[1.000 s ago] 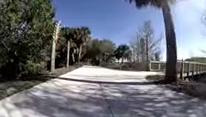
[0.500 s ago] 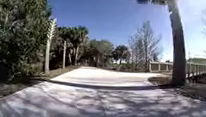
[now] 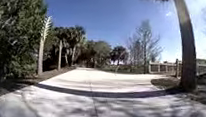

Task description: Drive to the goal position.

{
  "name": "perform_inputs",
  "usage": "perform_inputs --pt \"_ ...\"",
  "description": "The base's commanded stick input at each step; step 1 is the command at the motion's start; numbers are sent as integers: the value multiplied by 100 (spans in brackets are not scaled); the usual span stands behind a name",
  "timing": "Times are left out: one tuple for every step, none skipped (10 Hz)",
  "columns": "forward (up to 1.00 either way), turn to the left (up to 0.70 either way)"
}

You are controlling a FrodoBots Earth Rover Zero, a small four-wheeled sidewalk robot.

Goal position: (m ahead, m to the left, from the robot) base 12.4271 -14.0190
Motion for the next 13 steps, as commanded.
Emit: perform_inputs --pt "100 -12" --pt "100 -12" --pt "100 -13" --pt "100 -13" --pt "100 -13" --pt "100 -13" --pt "100 -13" --pt "100 -13" --pt "100 -13" --pt "100 -13" --pt "100 -13" --pt "100 -13" --pt "100 -13"
